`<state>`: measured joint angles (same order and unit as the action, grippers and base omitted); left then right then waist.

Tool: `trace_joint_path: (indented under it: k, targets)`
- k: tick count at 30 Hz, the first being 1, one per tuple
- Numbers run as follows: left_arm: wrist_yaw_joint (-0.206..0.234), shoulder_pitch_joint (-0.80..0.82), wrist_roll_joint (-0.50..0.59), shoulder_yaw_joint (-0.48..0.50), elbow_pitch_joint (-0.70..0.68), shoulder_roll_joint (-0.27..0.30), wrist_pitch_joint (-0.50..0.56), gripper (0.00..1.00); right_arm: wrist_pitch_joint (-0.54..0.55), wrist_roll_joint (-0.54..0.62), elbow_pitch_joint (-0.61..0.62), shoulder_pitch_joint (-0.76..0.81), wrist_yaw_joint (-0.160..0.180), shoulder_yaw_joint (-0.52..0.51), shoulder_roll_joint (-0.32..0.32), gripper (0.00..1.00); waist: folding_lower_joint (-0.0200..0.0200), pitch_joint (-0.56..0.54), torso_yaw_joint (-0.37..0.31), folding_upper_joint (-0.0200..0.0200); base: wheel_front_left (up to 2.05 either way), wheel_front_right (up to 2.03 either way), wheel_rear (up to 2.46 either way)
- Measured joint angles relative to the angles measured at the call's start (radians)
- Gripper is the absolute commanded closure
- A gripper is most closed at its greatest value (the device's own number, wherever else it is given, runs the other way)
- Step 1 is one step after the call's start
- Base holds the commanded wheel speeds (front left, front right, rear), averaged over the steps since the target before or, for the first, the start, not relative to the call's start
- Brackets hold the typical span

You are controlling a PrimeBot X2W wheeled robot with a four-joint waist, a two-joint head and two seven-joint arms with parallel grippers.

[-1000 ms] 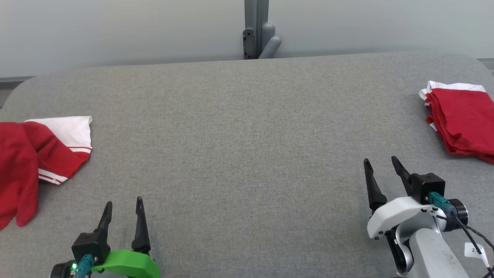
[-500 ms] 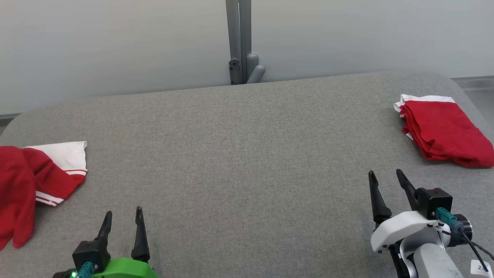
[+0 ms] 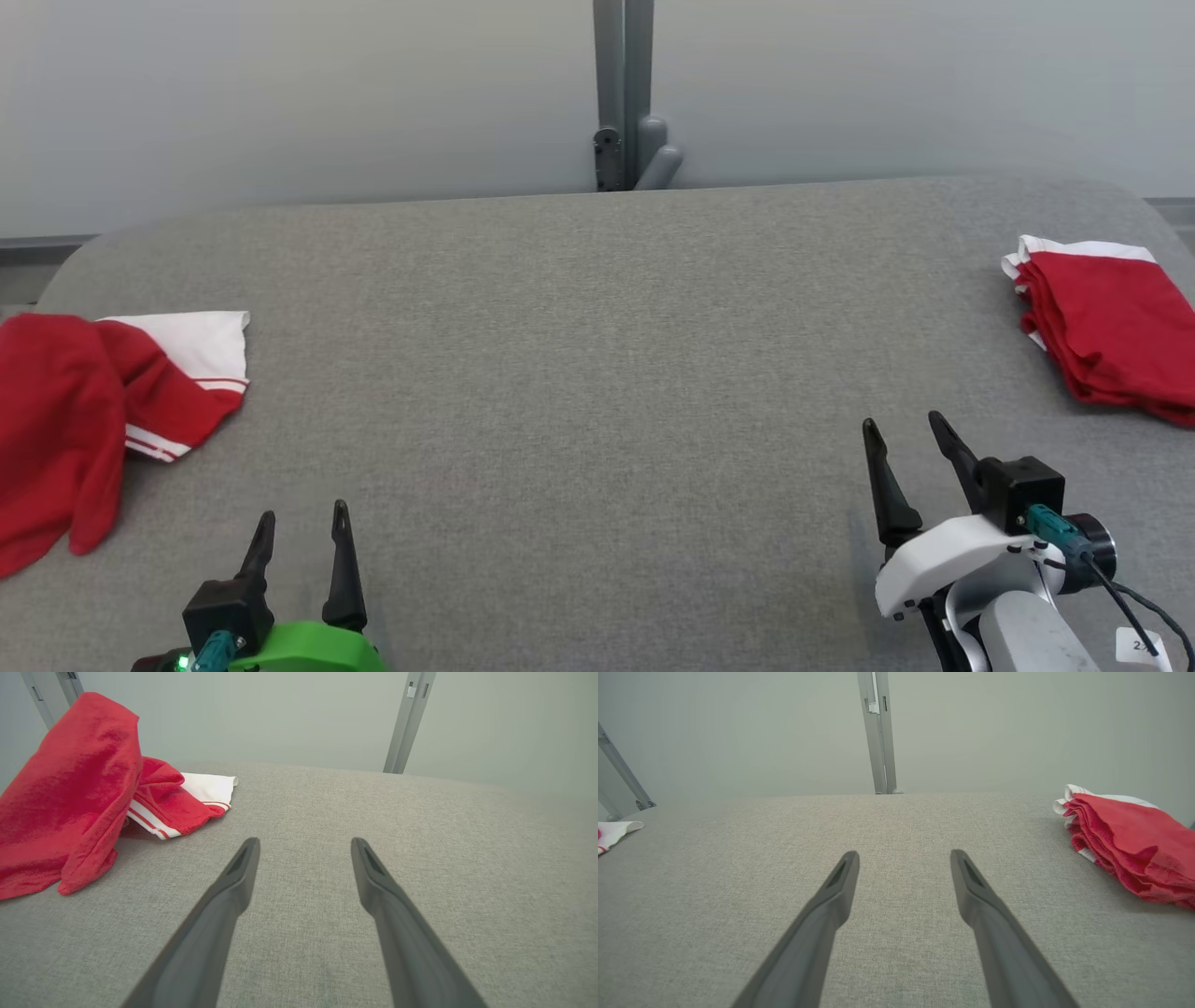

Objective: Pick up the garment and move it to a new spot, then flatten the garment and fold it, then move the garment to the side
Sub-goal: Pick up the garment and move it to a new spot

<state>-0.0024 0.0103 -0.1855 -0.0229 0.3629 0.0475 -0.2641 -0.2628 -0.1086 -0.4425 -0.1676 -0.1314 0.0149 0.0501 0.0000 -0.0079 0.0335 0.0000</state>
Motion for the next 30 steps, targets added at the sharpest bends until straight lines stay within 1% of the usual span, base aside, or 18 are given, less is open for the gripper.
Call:
trace_joint_path:
  k: [3,8,9,12,18,22,26,30]
  targets:
    - [0.012,0.014,-0.001,0.002,0.002,0.001,0.0,0.0,0.0,-0.006,0.0,-0.002,0.0,0.029,0.0,0.0,0.0,0.005,0.044,0.0,0.0,0.0,0.0]
    - [0.021,0.015,0.006,0.026,0.01,0.001,0.0,0.0,0.0,-0.021,-0.006,-0.007,0.0,0.091,-0.001,0.0,0.0,0.011,0.144,0.0,0.0,0.0,0.0]
    - [0.021,0.015,0.006,0.026,0.01,0.001,0.0,0.0,0.0,-0.021,-0.006,-0.007,0.0,0.091,-0.001,0.0,0.0,0.011,0.144,0.0,0.0,0.0,0.0]
    - [0.025,0.007,0.014,0.058,0.008,0.001,0.0,0.0,0.0,-0.023,-0.005,-0.014,0.0,0.118,-0.001,0.0,0.0,0.013,0.213,0.0,0.0,0.0,0.0]
    - [0.023,-0.009,0.037,0.103,0.003,0.001,0.0,0.0,0.0,-0.029,-0.01,-0.03,0.0,0.135,-0.001,0.0,0.0,0.018,0.353,0.0,0.0,0.0,0.0]
    - [0.022,-0.015,0.03,0.118,-0.007,0.002,0.0,0.0,0.0,-0.019,-0.021,-0.049,0.0,0.156,-0.002,0.0,0.0,0.025,0.429,0.0,0.0,0.0,0.0]
    - [0.021,-0.012,0.015,0.108,0.001,0.002,0.0,0.0,0.0,0.0,-0.031,-0.053,0.0,0.146,-0.002,0.0,0.0,0.038,0.475,0.0,0.0,0.0,0.0]
    - [-0.003,0.044,0.002,0.115,0.025,0.002,0.0,0.0,0.0,0.019,-0.03,-0.065,0.0,0.146,0.011,0.0,0.0,0.06,0.484,0.0,0.0,0.0,0.0]
